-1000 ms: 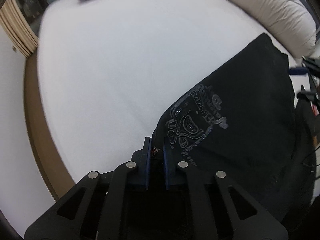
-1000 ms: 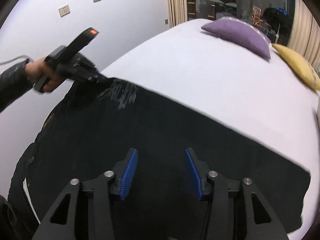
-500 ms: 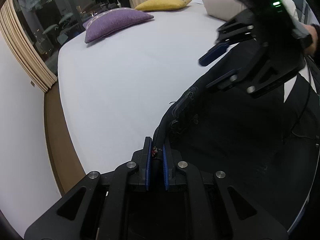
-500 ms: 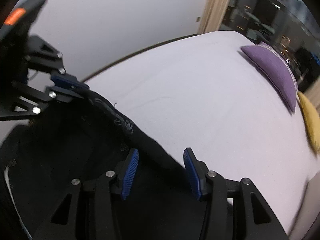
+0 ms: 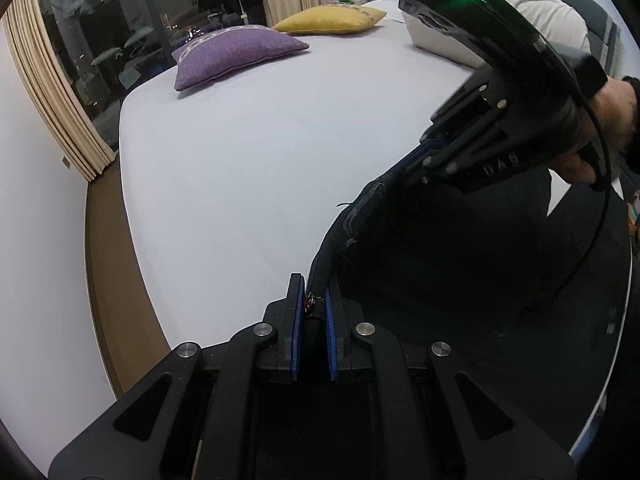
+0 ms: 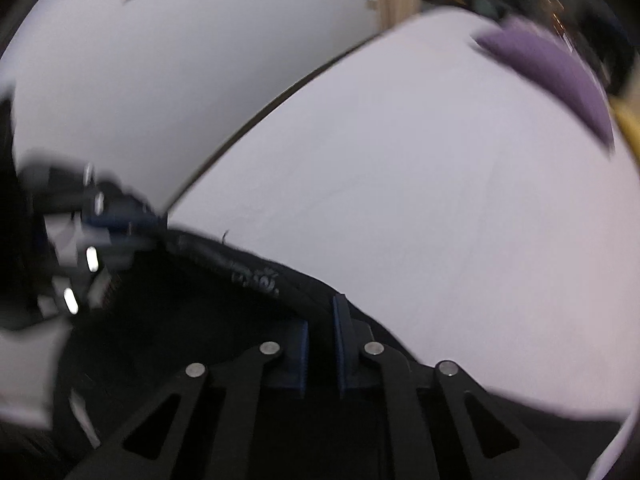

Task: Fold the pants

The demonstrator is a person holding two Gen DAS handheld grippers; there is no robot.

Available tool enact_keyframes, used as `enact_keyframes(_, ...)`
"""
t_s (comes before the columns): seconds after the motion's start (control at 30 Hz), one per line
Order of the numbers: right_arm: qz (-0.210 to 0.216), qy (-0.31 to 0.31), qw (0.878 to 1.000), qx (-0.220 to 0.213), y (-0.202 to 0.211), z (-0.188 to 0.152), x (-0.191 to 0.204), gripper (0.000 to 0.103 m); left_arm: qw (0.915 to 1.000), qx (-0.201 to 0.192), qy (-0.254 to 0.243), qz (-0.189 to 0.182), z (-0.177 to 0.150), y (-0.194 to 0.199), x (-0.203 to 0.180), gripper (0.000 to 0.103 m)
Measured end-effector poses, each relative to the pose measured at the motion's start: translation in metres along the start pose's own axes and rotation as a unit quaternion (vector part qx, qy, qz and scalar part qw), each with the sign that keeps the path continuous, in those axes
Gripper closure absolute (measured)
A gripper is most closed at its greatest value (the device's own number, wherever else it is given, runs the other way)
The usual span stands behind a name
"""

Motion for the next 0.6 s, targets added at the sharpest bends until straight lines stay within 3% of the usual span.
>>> enact_keyframes(0.13, 0.062, -0.106, 0.992, -0.02, 0.007, -0.007, -0.001, 0.094, 1.0, -0.004, 0.004, 0.005, -0.005, 0.012, -0.007, 0.094)
enact_keyframes(0.23, 0.102, -0.153, 0.982, -0.034, 0.013, -0.017, 0.004, 0.094, 1.0, -0.003, 0.003, 0.007, -0.013, 0.02, -0.012, 0.094)
enact_keyframes(0.43, 0.116, -0.132, 0.984, -0.024, 0.022, -0.032, 0.018, 0.095, 0.9998, -0.007, -0.018, -0.004, -0.038, 0.043, -0.036, 0.094)
enact_keyframes(0.6, 0.087, -0.036, 0.996, 0.013, 0.026, -0.064, 0.053, 0.096, 0.9983, -0.004, -0.054, -0.02, -0.069, 0.059, -0.063, 0.094)
Point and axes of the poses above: each gripper's, at about its wrist camera, not at the fingertips, and y roughly against the way its jaws point, x to its left, z to its top, the point moved 9 cm from there along -y, roughly the way its jaws point, and after that the axes turned 14 degrees about y, right-handed, at the moved point
